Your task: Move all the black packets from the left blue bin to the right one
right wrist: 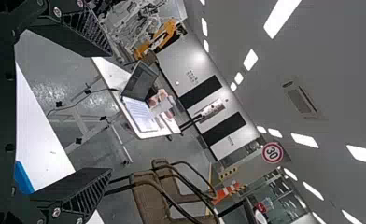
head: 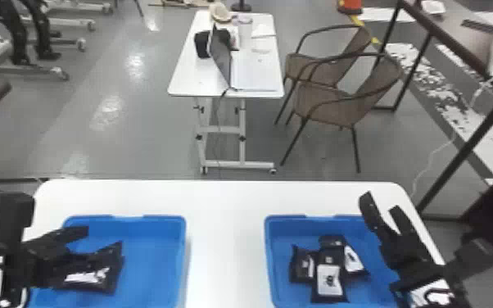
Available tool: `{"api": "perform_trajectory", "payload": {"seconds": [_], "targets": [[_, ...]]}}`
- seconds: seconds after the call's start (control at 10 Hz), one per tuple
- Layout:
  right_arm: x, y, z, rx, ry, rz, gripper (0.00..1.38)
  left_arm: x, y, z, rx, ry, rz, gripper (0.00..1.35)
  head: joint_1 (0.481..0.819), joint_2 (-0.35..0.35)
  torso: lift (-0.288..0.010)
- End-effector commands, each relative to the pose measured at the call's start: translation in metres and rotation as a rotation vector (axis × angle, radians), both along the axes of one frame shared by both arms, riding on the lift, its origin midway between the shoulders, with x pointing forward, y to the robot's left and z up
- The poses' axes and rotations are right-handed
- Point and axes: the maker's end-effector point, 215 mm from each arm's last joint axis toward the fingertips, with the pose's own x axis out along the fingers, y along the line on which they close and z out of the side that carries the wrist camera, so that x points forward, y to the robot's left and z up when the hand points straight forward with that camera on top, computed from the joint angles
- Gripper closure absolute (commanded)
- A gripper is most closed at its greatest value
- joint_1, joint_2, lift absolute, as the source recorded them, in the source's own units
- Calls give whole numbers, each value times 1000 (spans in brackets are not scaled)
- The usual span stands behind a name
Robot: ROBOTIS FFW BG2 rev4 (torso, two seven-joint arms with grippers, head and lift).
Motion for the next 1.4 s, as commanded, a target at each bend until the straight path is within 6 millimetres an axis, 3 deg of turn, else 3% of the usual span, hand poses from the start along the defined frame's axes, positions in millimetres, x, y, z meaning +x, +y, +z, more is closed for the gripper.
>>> {"api": "perform_trajectory", "payload": {"seconds": [0.0,0.3,0.5,0.8,1.3], "targets": [[3,7,10,21,-14,16,136,-9,46,-11,176,87,-1,131,695,4,0],[11,22,16,52,-26,40,136,-5,77,-22,339,179,-104,133,695,100,0],[9,22,12,63,-19,38,136,5,66,-40,416,222,-217,133,695,125,0],[8,22,10,76,-16,37,136,6,42,-72,488,299,-349,133,695,100,0],[6,23,5,92,-8,35,136,-12,97,-72,629,406,-390,137,695,128,0]]}}
